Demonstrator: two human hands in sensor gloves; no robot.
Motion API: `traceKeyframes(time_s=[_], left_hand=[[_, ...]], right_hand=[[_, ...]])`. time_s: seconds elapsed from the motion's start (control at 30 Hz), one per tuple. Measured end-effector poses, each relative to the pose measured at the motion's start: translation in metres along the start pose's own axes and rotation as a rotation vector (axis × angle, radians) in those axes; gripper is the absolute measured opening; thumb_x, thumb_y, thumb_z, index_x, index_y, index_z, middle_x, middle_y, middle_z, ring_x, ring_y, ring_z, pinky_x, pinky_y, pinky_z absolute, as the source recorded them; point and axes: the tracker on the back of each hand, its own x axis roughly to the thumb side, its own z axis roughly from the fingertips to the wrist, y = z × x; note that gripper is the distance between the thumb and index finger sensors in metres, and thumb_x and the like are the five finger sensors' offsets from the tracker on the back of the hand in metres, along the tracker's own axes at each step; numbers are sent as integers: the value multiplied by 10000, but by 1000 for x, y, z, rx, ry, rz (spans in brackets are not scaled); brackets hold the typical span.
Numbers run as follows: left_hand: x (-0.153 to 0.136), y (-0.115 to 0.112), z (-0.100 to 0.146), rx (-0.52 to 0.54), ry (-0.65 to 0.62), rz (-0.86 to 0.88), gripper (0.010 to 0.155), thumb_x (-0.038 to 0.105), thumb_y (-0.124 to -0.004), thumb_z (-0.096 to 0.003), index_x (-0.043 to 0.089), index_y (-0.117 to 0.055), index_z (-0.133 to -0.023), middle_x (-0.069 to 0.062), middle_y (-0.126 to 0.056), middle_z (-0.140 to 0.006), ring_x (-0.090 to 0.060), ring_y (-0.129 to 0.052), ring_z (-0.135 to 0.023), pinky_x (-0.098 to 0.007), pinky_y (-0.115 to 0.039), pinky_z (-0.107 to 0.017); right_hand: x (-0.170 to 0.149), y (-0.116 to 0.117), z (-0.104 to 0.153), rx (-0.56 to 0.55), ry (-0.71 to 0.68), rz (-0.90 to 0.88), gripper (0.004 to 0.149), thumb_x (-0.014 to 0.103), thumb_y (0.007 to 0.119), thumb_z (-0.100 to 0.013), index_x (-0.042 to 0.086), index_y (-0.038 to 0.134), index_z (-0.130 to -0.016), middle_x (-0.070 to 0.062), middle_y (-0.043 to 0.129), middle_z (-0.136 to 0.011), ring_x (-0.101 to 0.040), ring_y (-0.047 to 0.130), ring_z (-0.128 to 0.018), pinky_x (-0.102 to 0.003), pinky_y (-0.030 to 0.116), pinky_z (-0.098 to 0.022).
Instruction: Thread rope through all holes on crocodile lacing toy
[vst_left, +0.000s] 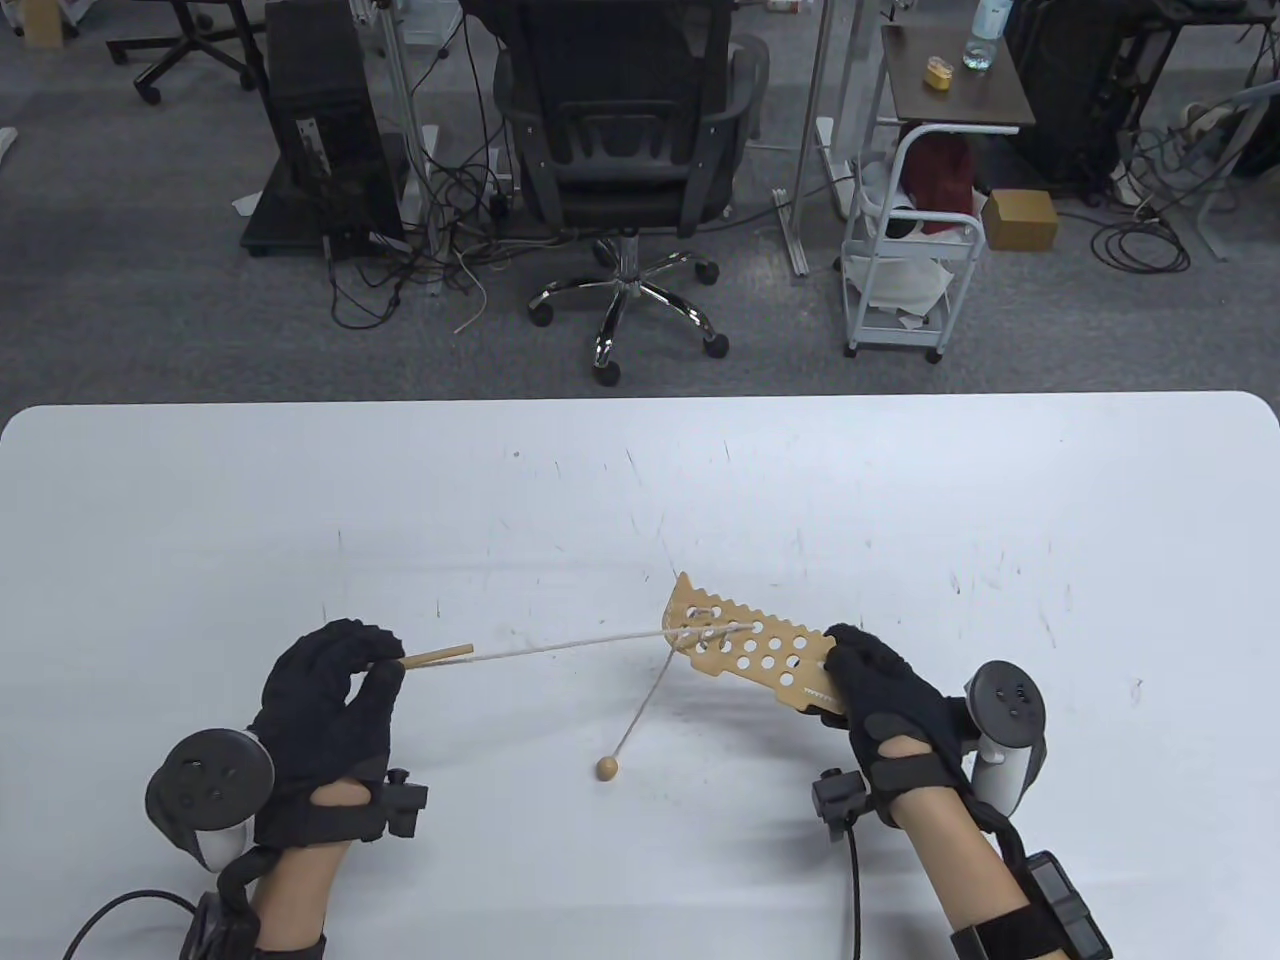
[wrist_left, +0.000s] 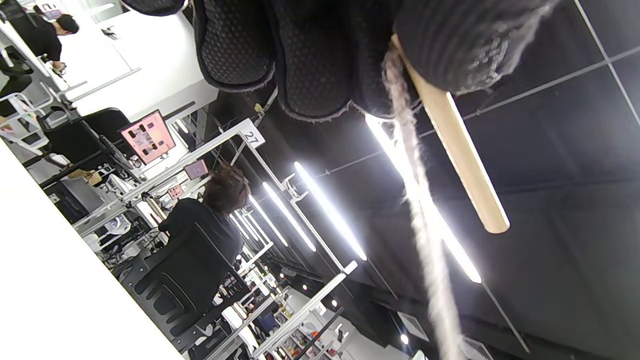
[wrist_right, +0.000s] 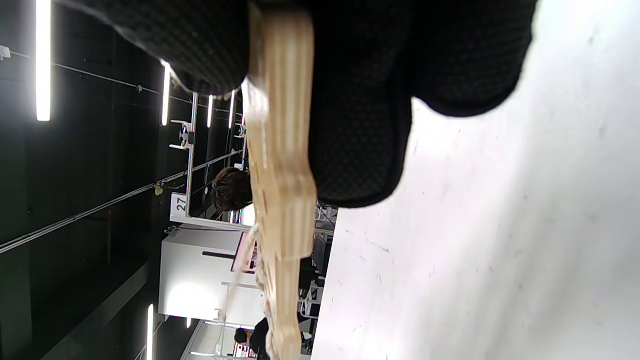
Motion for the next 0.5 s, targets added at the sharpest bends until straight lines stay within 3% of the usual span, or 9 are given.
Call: traceKeyframes(time_s=[0.3, 0.5], left_hand=[[-3, 0, -1, 5, -11, -56, 466, 540, -829, -377, 297, -924, -763, 25, -926, -796, -315, -800, -891, -574, -525, -752], [4, -13, 2, -54, -63, -90, 482, 592, -868, -333, 300, -983, -698, 26, -992, -727, -305, -883, -831, -568, -566, -740]], right_hand=[[2, -3, 0, -32, -31, 47, 510, 316, 812, -473, 46, 731, -897, -123, 1007, -688, -277, 1082, -465, -458, 825, -404], [8, 7, 5, 3, -82, 71, 504, 313, 813, -471, 44, 740, -891, -127, 1011, -682, -279, 1085, -458, -460, 827, -397]])
